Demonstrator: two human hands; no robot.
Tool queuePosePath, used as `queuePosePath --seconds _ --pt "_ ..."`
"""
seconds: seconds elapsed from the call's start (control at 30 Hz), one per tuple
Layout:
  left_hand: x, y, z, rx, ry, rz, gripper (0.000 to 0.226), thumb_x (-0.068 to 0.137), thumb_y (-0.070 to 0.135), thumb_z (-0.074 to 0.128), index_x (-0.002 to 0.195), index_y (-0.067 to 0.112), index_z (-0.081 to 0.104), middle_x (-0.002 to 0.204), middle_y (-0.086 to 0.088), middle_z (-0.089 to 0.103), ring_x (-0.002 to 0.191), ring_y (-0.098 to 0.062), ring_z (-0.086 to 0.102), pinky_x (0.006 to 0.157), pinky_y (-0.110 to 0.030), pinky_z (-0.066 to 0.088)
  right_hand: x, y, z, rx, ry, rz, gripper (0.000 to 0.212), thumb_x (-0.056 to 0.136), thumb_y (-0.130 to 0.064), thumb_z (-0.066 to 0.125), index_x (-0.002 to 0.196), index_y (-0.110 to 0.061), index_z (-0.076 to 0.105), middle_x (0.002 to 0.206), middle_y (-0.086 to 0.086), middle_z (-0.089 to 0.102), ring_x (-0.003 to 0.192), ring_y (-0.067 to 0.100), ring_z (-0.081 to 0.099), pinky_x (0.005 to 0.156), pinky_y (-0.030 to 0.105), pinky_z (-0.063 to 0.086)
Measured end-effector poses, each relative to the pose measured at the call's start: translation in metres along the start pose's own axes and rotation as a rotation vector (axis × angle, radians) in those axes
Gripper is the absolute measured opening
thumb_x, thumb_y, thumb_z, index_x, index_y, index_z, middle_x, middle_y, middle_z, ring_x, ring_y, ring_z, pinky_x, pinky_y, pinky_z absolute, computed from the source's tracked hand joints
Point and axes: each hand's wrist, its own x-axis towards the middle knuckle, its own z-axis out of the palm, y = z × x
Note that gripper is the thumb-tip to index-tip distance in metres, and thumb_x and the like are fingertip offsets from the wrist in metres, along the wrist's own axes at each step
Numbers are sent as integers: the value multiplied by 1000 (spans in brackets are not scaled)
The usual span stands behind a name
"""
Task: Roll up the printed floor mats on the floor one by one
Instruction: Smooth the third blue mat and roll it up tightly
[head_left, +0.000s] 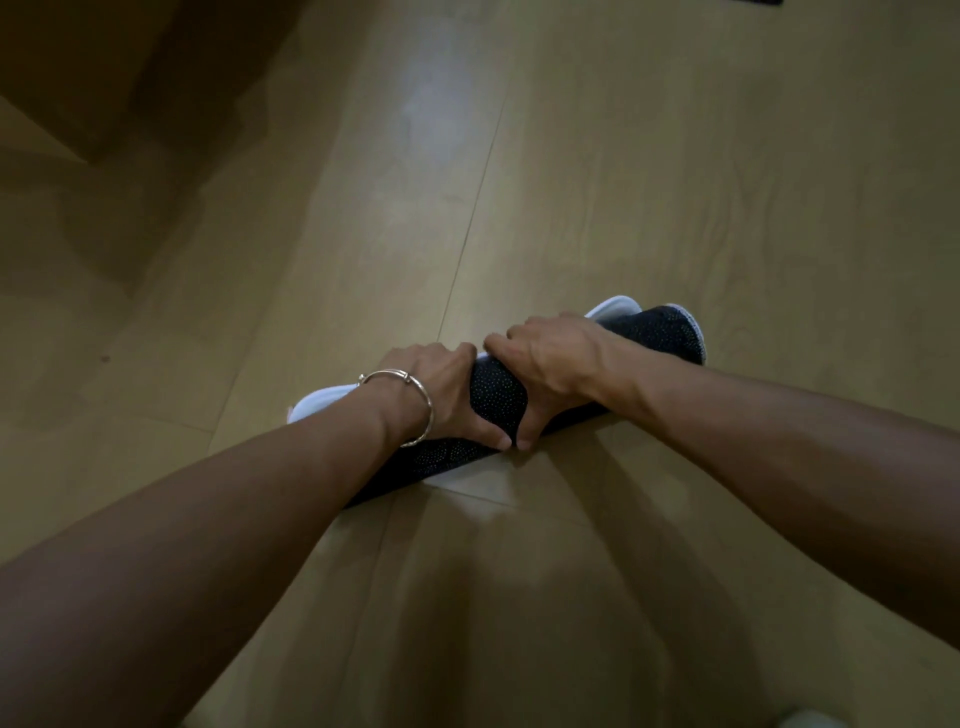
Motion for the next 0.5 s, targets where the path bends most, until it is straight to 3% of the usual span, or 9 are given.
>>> queuePosePath --seconds 0.1,0.2,0.3,0.4,0.5 --pt "5 10 -11 82 85 25 76 56 80 63 104 23 49 97 -3 63 70 -22 49 62 -28 38 -5 11 -6 5 21 36 81 57 -64 78 114 -18 43 108 3 57 101 25 56 73 34 43" --pt "15 23 -33 121 184 57 68 60 77 63 102 24 50 93 -5 62 76 -26 56 62 -28 38 -13 30 -18 52 56 101 81 55 -62 80 114 -18 45 109 3 57 102 26 57 79 37 48" --pt "25 44 -56 62 229 51 59 63 74 62 89 24 44 74 -2 47 67 -25 49 60 -28 36 -27 56 -24 72 132 194 80 58 -57 80 121 -22 45 116 4 54 109 27 52 90 41 41" --pt "34 78 -66 -85 213 48 54 66 71 62 84 22 46 73 -1 47 65 -25 48 59 -28 37 -54 83 -15 158 214 353 77 69 -40 76 135 -26 39 135 9 42 129 28 34 109 51 24" --pt "44 121 -66 -263 185 75 54 67 67 63 88 18 53 79 -5 54 70 -28 53 61 -28 40 -95 101 6 266 289 527 87 73 -33 73 146 -26 25 153 11 17 143 29 9 115 52 14"
